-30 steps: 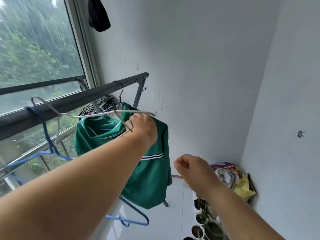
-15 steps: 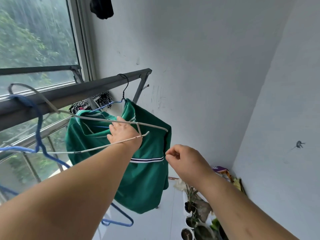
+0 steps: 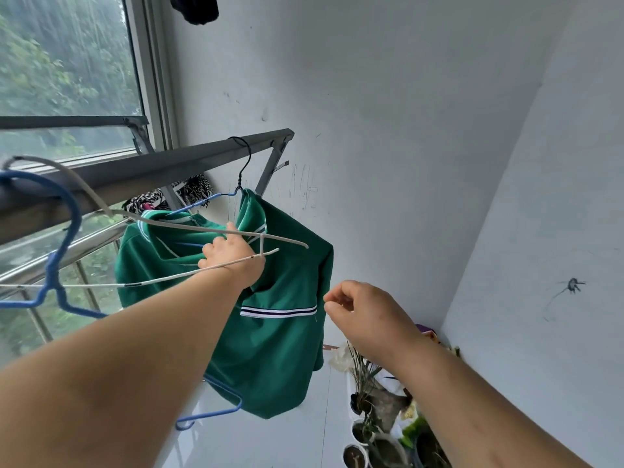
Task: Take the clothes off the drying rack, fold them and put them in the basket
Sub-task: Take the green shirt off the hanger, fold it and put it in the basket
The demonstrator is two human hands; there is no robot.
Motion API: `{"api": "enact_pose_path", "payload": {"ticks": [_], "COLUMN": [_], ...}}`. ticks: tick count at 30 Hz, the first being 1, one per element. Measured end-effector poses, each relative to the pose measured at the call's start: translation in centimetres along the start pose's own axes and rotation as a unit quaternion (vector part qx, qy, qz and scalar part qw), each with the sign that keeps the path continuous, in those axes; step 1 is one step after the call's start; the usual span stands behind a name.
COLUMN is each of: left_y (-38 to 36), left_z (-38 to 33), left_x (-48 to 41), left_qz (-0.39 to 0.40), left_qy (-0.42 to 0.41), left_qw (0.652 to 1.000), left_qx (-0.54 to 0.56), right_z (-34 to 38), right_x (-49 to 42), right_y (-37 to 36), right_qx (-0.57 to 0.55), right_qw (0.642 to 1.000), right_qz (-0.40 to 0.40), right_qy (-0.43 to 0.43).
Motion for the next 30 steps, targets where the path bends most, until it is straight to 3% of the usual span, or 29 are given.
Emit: {"api": "enact_pose_path", "payload": {"ticks": [6, 14, 19, 24, 27, 30], "left_y": [0.0, -0.4, -0.9, -0.2, -0.3, -0.7], "left_z": [-0.2, 0.1, -0.2, 0.3, 1.4, 1.9], "left_x": [-0.2, -0.9, -1.3, -1.0, -0.9, -0.9], "left_qz": [0.000, 0.024, 0.037, 0.013, 0.052, 0.096], "left_qy": [-0.023, -0.035, -0.085, -0.081, -0.051, -0.099], "left_qw": [0.998, 0.998, 0.989, 0.993, 0.987, 0.967], "left_qx": [-0.057, 0.046, -0.113, -0.085, -0.146, -0.214], "right_z": [-0.1, 0.3, 0.7, 1.4, 1.8, 1.8], "right_x": [-0.2, -1.0, -1.5, -2.2, -2.7, -3.0], "right_y": [-0.4, -1.3, -1.7, -1.8, -2.0, -2.4], "right_qx": [0.002, -0.005, 0.008, 0.014, 0.018, 0.022], "right_qw": [1.000, 1.000, 1.000, 1.000, 1.000, 0.999], "right_qz": [0.001, 0.012, 0.017, 0.021, 0.023, 0.031], "right_qy": [-0.002, -0.012, -0.016, -0.013, -0.008, -0.006]}}
Point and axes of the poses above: each hand's wrist, its own x-axis away from the middle knuckle, its own y-axis out of the back of the hand, z = x × y, the point moved 5 cm from there along -x, towards the middle knuckle, and after that the axes turned 11 degrees about -x, right-handed, at the moved point
